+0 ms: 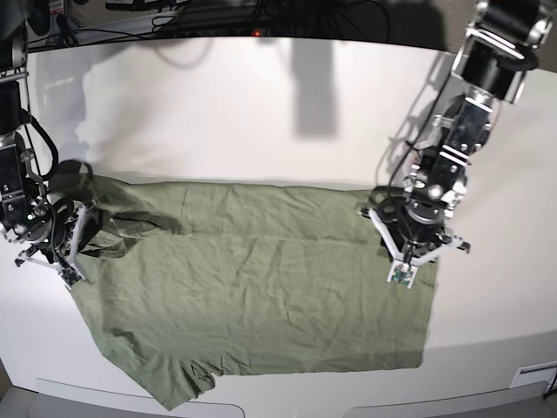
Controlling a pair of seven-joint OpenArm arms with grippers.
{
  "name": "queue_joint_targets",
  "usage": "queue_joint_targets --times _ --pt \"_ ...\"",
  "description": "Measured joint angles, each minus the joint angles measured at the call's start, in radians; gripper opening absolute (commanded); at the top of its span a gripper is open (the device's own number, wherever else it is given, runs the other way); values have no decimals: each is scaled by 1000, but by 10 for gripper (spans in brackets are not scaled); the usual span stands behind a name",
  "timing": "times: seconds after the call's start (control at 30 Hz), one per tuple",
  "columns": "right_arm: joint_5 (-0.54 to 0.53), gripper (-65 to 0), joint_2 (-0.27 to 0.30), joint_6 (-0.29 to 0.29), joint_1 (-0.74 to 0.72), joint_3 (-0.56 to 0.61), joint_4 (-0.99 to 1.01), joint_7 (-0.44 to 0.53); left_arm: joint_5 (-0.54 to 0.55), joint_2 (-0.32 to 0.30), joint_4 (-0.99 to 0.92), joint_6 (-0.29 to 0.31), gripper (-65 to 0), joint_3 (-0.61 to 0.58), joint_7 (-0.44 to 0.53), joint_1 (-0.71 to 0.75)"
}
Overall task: Fold the T-shirt properly
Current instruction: 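Release and move both grippers further onto the shirt body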
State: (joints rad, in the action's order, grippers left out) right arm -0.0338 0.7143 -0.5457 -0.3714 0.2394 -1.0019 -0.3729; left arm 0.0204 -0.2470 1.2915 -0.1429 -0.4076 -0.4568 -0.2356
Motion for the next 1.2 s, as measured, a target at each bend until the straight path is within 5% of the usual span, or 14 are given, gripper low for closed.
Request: queue_joint_targets --times 0.27,0.83,0.93,1.07,1.2 --pt "1 -650 0 4 0 0 0 30 -14 84 -127 -6 -517 55 51 39" --pt "5 -650 0 90 0 0 0 111 -23 90 -162 -5 -517 55 111 61" --pt "6 -650 0 90 0 0 0 216 -23 90 -162 -5 -517 55 110 61" --pt "6 -397 -45 217 -38 0 2 238 -23 90 -162 -4 -517 55 110 61" --pt "5 -333 -102 322 -66 -1 3 242 -23 90 -162 -4 -517 55 89 58"
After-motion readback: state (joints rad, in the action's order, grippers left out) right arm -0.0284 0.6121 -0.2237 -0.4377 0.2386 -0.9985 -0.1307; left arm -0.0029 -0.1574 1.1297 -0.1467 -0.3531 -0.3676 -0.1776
